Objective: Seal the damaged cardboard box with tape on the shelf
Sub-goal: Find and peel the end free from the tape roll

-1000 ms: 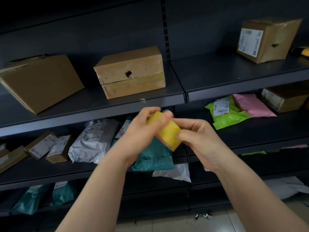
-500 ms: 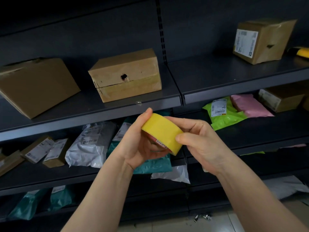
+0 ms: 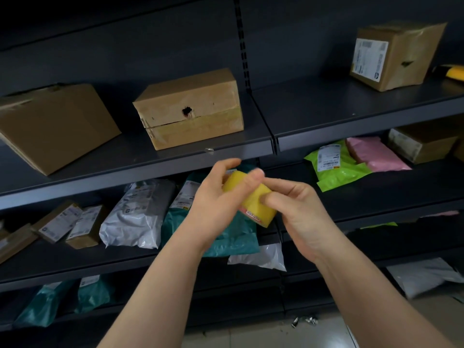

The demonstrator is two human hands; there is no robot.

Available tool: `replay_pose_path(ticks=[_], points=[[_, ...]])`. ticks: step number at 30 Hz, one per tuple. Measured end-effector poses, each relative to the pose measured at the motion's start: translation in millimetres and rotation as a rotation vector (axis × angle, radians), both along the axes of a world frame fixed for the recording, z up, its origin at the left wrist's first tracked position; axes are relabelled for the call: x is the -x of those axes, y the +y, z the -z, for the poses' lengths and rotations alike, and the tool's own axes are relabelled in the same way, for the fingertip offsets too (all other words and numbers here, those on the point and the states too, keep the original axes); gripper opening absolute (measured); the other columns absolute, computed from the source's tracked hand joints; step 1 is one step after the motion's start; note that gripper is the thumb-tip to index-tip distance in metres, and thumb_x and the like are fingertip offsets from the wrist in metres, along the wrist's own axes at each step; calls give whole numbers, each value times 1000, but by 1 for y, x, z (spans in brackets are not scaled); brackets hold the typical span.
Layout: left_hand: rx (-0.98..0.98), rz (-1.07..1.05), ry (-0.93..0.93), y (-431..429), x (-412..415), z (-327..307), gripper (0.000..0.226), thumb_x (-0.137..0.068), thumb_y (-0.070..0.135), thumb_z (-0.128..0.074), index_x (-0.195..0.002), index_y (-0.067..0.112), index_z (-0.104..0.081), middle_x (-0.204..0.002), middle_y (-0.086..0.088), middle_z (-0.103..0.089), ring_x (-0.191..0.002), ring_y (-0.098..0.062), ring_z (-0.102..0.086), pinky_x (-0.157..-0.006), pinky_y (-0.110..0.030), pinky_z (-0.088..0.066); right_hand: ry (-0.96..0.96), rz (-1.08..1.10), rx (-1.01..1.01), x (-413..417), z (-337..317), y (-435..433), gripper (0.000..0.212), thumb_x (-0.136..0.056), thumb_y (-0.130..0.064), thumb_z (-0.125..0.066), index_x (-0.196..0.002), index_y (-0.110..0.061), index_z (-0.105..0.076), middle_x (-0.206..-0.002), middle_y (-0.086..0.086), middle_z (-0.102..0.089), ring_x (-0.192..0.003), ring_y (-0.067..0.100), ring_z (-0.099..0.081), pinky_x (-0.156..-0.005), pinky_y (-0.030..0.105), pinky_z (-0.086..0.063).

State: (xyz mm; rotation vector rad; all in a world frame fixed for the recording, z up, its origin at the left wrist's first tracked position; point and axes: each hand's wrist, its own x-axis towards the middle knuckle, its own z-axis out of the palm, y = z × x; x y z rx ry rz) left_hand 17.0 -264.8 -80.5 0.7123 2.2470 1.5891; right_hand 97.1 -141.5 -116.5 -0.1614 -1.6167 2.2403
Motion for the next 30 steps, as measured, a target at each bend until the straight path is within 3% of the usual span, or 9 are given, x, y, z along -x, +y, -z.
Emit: replay_pose_path(ticks=[2, 4, 8, 13, 15, 20, 30], points=[[32, -19, 104, -1, -1, 6, 61, -70, 67, -64, -122, 36, -58, -106, 10, -62, -98, -9, -62, -86, -32, -53, 6, -12, -18, 0, 0, -2, 37, -81, 8, -56, -111, -6, -72, -101, 9, -75, -93, 13, -70, -71, 18, -52], [-6, -35, 87, -3, 0, 9, 59, -68, 68, -68, -116, 34, -62, -105, 6, -65, -98, -14, -64, -85, -36, -54, 23, -53, -39, -2, 0, -3, 46, -73, 1, -53, -115, -6, -70, -106, 9, -74, -100, 16, -69, -77, 20, -53], [-105, -13, -174, -8, 2, 7, 53, -72, 63, -70, -108, 25, -68, -94, 4, -69, -85, -13, -67, -71, -32, -53, 57, -98, -66, -6, -5, -1, 52, -69, 1, -50, -113, -15, -73, -110, 4, -73, -110, 16, -65, -93, 28, -53], [-172, 7, -487, -14, 4, 5, 65, -74, 64, -68, -117, 15, -67, -104, -15, -70, -90, -30, -70, -78, -50, -58, 84, -137, -37, -9, -11, 0, 47, -67, 1, -52, -103, -19, -76, -109, 3, -73, -109, 12, -64, -86, 26, -52], [-222, 9, -608, -14, 3, 6, 70, -72, 63, -65, -122, 13, -63, -112, -20, -69, -96, -36, -69, -84, -58, -56, 80, -150, -18, -10, -12, 2, 49, -66, 1, -51, -103, -20, -76, -111, 3, -73, -114, 14, -62, -92, 29, -50], [-298, 59, -807, -14, 1, 4, 68, -82, 63, -53, -125, 11, -61, -109, -21, -70, -91, -37, -70, -76, -55, -57, 107, -222, 39, -14, -16, 5, 52, -68, 3, -50, -107, -21, -73, -111, 5, -73, -112, 16, -62, -101, 30, -47], [-266, 36, -528, -10, 0, -10, 66, -72, 59, -61, -116, 9, -63, -106, -16, -71, -98, -34, -70, -71, -53, -58, 126, -175, 92, -18, -22, 4, 35, -71, -3, -57, -87, -24, -80, -97, -3, -76, -97, 7, -67, -84, 21, -53]])
